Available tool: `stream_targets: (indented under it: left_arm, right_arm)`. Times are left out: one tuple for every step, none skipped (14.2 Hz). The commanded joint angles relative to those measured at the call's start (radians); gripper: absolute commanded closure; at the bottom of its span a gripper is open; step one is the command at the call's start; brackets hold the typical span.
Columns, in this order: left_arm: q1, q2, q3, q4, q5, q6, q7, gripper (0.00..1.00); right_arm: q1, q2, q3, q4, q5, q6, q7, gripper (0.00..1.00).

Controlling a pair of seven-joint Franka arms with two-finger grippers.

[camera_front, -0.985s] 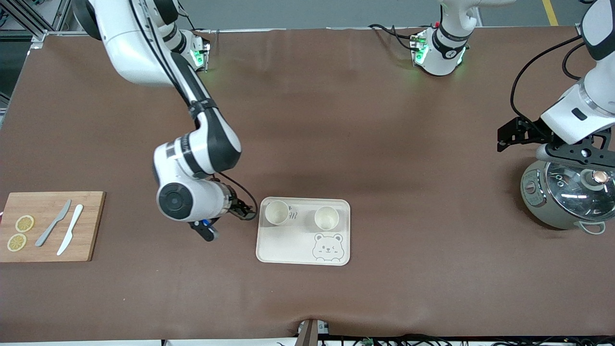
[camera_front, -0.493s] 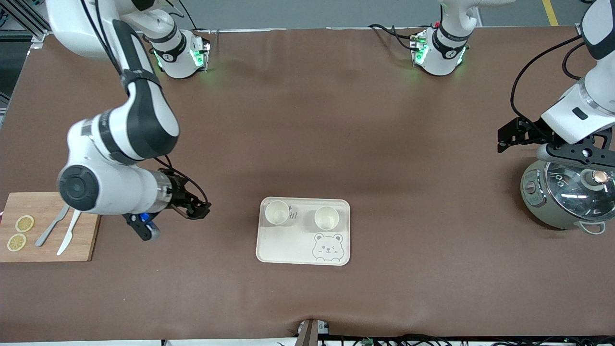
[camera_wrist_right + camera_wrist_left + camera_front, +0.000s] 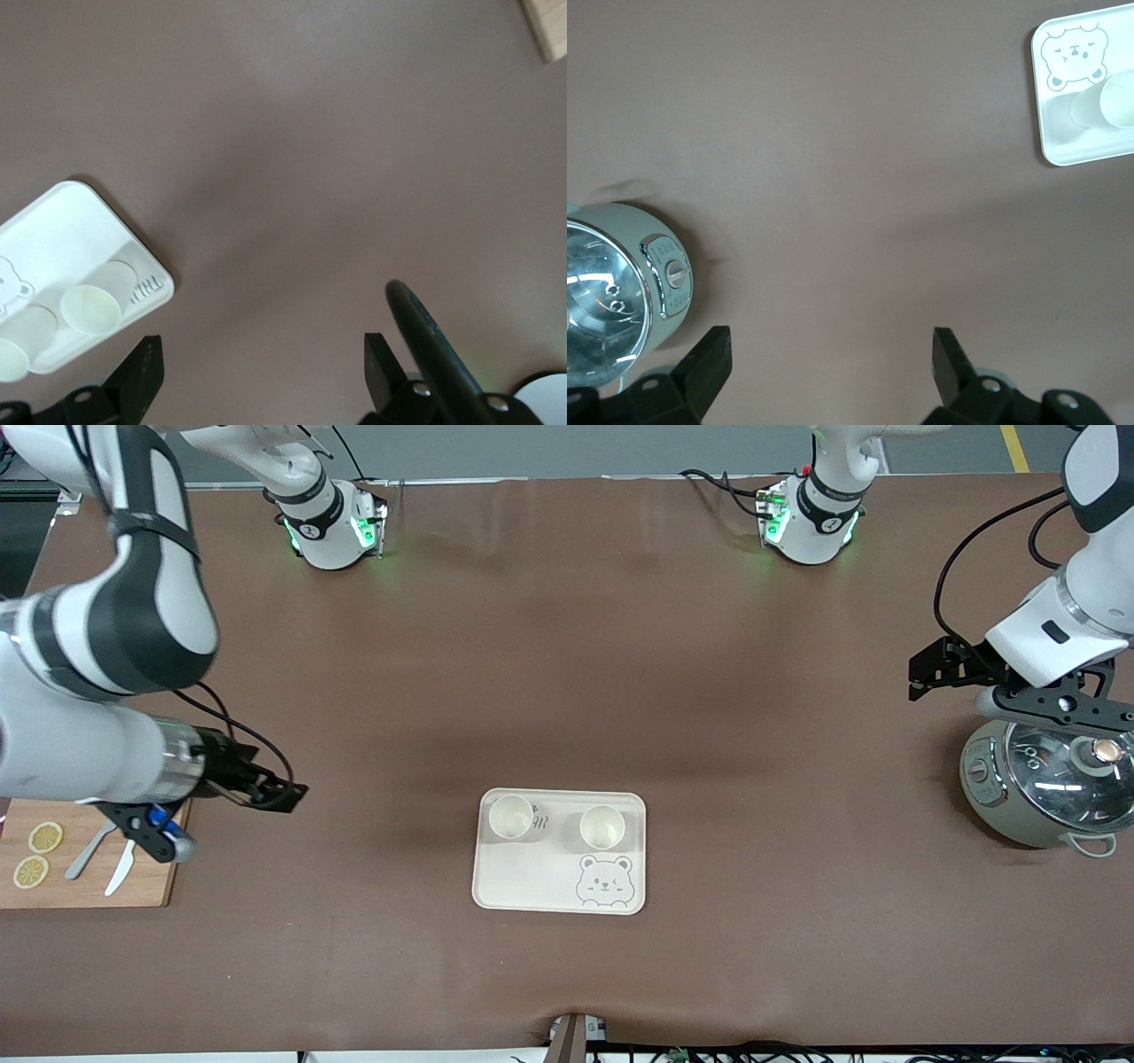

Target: Place white IKEA cup upright on tray with both arms

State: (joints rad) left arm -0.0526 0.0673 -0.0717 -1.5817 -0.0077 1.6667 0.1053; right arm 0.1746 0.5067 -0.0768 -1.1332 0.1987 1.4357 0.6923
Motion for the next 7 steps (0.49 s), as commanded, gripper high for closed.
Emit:
stream_targets:
  left_arm:
    - [0.008, -0.046, -0.007, -0.004, -0.02, -0.031, -0.042, 0.0]
    - [0.004, -0.05, -0.007, -0.001, -0.025, -0.035, -0.083, 0.0]
    - [0.0, -0.05, -0.01, 0.0, -0.028, -0.035, -0.128, 0.0]
    - [-0.001, -0.05, -0.016, 0.006, -0.031, -0.036, -0.134, 0.0]
    - [0.002, -0.052, -0.034, 0.012, -0.029, -0.05, -0.133, 0.0]
    - [0.002, -0.052, -0.042, 0.014, -0.023, -0.059, -0.133, 0.0]
    - [0.0, -0.05, -0.042, 0.015, -0.02, -0.059, -0.134, 0.0]
  right_arm:
    - [-0.05, -0.048, 0.025, -0.025, -0.018, -0.04, -0.115, 0.0]
    - [-0.055, -0.051, 0.023, -0.023, -0.019, -0.047, -0.16, 0.0]
    - [-0.056, -0.051, 0.022, -0.02, -0.034, -0.047, -0.189, 0.0]
    - [-0.056, -0.051, 0.022, -0.016, -0.048, -0.049, -0.194, 0.0]
    - [-0.064, -0.057, 0.022, -0.013, -0.062, -0.049, -0.195, 0.0]
    - [-0.078, -0.072, 0.022, -0.013, -0.064, -0.049, -0.197, 0.0]
    - [-0.087, -0.076, 0.02, -0.013, -0.065, -0.05, -0.2, 0.0]
